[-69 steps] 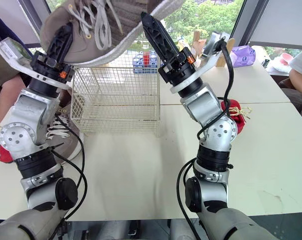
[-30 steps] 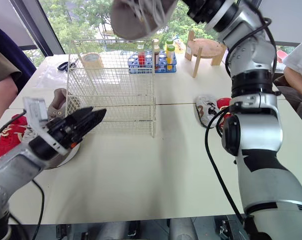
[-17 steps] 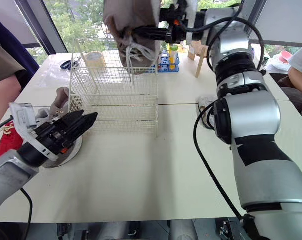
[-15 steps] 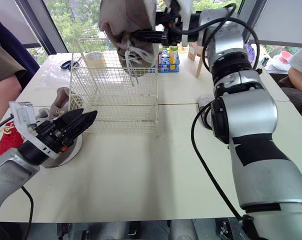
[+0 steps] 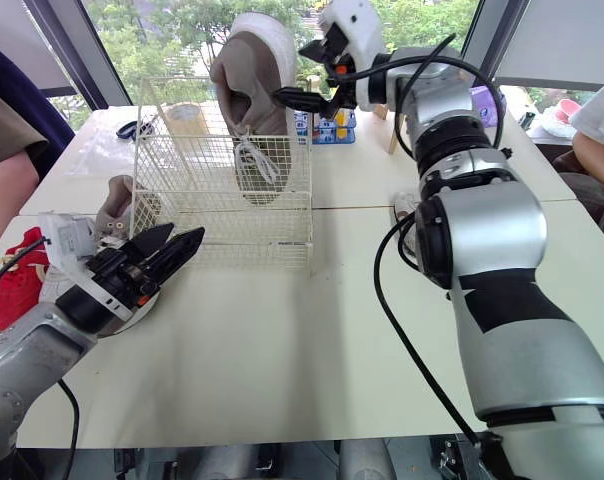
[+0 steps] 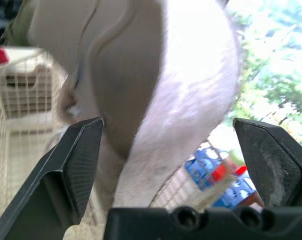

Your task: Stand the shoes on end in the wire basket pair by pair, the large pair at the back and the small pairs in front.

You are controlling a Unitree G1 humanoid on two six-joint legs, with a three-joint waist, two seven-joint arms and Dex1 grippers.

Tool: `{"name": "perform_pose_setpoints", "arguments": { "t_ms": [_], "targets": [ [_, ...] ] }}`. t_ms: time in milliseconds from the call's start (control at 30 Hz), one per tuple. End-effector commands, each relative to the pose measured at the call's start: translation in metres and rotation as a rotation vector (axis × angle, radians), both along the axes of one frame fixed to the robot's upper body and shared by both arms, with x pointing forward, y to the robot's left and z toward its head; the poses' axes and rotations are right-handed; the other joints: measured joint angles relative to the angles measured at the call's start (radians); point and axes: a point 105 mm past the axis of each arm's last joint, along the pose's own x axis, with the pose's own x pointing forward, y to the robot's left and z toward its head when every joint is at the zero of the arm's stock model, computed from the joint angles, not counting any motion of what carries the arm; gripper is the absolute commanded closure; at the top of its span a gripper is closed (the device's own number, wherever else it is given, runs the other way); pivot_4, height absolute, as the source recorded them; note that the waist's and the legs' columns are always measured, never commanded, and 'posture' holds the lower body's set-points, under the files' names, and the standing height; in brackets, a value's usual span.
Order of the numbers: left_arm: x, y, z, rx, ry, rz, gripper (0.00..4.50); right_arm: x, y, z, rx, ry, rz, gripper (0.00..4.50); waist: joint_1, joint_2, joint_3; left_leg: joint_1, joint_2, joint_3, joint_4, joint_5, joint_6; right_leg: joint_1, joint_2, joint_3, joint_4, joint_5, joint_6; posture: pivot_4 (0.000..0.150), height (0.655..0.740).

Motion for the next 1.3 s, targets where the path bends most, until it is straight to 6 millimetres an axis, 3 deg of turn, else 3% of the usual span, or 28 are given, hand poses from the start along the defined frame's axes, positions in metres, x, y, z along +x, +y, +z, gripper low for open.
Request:
{"name": "perform_pose_setpoints", "arguments": {
  "t_ms": [33,133,233,267,333,467,600,733,933,1233,1300],
  "targets": [
    [-0.003,0.005,0.012,0.01,-0.059,0.028,0.45,-0.015,-0.017,0.033,0.057,-0.072,0.054,0.05,0.003,0.0,0.0,0.0,0.0,0.0,0.0,0.0,0.0,0.0,0.0,0.0,0.0,0.0,0.0,0.15,0.74],
    [-0.002,0.015,0.017,0.02,-0.072,0.065,0.45,-0.021,-0.035,0.032,0.044,-0.08,0.075,0.05,0.001,0.0,0.0,0.0,0.0,0.0,0.001,0.0,0.0,0.001,0.0,0.0,0.0,0.0,0.0,0.15,0.74],
    [0.01,0.047,0.038,0.032,-0.1,0.199,0.45,-0.029,-0.065,0.032,0.035,-0.122,0.073,0.05,0.006,0.0,0.0,0.0,0.0,-0.001,0.001,0.0,0.0,0.001,0.001,-0.001,0.0,0.0,0.0,0.15,0.74],
    [0.017,0.06,0.045,0.056,-0.098,0.257,0.22,-0.032,-0.07,0.031,0.027,-0.131,0.084,0.02,0.007,0.0,0.0,0.0,0.0,-0.001,0.001,0.0,0.0,0.001,0.001,-0.001,0.0,0.0,0.0,0.15,0.74],
    [0.027,0.08,0.056,0.128,-0.076,0.344,0.22,-0.039,-0.074,0.029,0.006,-0.14,0.119,0.02,0.003,0.0,0.0,0.0,0.0,-0.002,0.002,0.0,0.0,0.002,0.002,-0.001,0.0,0.0,0.0,0.15,0.74],
    [0.055,0.114,0.057,0.328,0.089,0.45,0.22,-0.078,-0.054,0.005,-0.097,-0.083,0.317,0.02,-0.004,0.0,0.0,0.002,0.0,-0.002,0.001,0.0,0.0,0.003,0.005,-0.001,0.001,0.002,0.004,0.15,0.74],
    [0.079,0.131,0.051,0.413,0.233,0.446,0.22,-0.137,-0.015,-0.046,-0.173,0.059,0.494,0.02,0.004,0.0,0.0,0.001,0.001,-0.004,0.001,0.0,0.0,0.002,0.006,-0.002,0.004,0.002,0.004,0.15,0.74],
    [0.104,0.158,0.046,0.475,0.33,0.506,0.22,-0.164,0.005,-0.082,-0.19,0.133,0.495,0.02,0.006,-0.002,-0.001,0.001,0.0,-0.002,0.002,0.001,-0.001,0.001,0.006,-0.002,0.004,0.002,0.004,0.15,0.74],
    [0.135,0.168,0.034,0.583,0.412,0.449,0.22,-0.171,0.019,-0.099,-0.217,0.122,0.43,0.02,0.009,-0.004,-0.002,0.001,-0.001,-0.002,0.005,0.001,-0.001,0.003,0.006,-0.002,0.004,0.002,0.004,0.15,0.74],
    [0.155,0.152,-0.01,0.749,0.59,0.255,0.22,-0.17,0.031,-0.098,-0.173,0.09,0.416,0.02,0.005,-0.008,0.0,0.0,-0.001,0.001,0.006,0.001,0.0,0.003,0.006,-0.003,0.004,0.002,0.004,0.15,0.74],
    [0.158,0.153,-0.018,0.777,0.612,0.264,0.77,-0.166,0.032,-0.099,-0.171,0.08,0.398,0.0,0.004,-0.008,0.0,0.0,-0.001,0.002,0.006,0.0,0.001,0.003,0.006,-0.003,0.003,0.002,0.004,0.15,0.74]
  ]
}}
